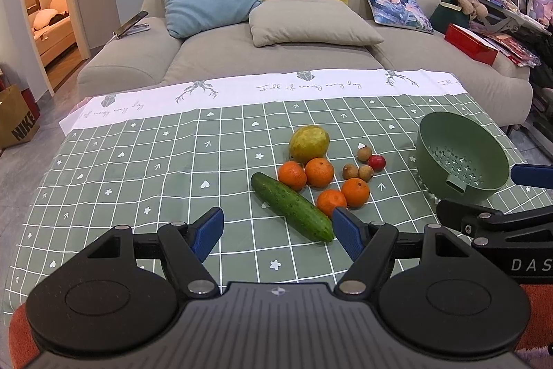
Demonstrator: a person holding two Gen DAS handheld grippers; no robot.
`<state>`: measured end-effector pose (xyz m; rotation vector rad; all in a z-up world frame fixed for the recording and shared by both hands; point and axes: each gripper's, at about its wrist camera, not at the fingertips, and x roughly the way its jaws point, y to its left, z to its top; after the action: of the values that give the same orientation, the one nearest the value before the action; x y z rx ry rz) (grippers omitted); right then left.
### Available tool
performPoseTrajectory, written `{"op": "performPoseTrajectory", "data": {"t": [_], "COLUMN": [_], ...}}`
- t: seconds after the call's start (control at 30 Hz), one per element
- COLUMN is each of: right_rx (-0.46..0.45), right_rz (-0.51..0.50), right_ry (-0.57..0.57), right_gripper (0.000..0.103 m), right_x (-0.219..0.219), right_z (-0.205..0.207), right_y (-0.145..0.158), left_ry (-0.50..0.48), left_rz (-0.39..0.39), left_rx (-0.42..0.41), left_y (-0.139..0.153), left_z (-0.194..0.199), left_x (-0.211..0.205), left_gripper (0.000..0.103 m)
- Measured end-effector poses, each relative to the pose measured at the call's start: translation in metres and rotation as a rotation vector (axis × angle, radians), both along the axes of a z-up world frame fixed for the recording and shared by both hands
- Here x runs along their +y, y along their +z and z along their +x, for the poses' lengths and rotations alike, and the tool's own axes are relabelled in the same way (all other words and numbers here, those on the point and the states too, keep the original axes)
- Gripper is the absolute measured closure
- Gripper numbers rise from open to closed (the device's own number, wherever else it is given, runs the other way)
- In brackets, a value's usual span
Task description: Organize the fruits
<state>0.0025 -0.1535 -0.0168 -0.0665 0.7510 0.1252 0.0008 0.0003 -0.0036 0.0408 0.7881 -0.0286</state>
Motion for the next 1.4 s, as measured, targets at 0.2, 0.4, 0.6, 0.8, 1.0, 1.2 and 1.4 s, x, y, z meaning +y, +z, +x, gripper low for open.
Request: {"op": "performPoseTrajectory", "data": {"t": [0.2,0.4,0.6,0.8,1.0,1.2,1.4], "right_rx": [0.005,0.009,0.012,0.013,0.020,0.026,-0.027], "right_rz": [0.000,0.002,0.001,0.001,0.007,0.047,0.032], "right_ry": [0.003,0.002,0.004,0.004,0.004,0.033,0.092], "right_gripper": [0.005,0.005,0.005,0.005,0.005,0.005,0.005], "right_x": [0.000,0.000,0.000,0.000,0.000,-0.006,-0.010], "right_z": [0.001,0.001,0.002,0.003,0.004,0.015,0.030], "right_y": [0.000,0.000,0.000,-0.001,-0.003,-0.010,-0.019], "left_ry": [0.004,0.005,0.004,0.004,0.003,-0.019,-0.044], "left_rz": [-0.001,0.001,0.001,0.002,0.001,-0.030,-0.096], "left_rx": [0.003,0.004,0.006,0.007,0.008,0.025,0.079], "left_y": [0.000,-0.001,-0.001,-0.001,-0.001,-0.004,-0.013], "left_z": [0.000,-0.001,0.000,-0.001,0.000,0.008,0.032], "left_x": [-0.001,0.000,0.001,0.001,0.001,0.003,0.006], "left_gripper": [0.019,0.019,0.019,0.019,0.019,0.019,0.028]}}
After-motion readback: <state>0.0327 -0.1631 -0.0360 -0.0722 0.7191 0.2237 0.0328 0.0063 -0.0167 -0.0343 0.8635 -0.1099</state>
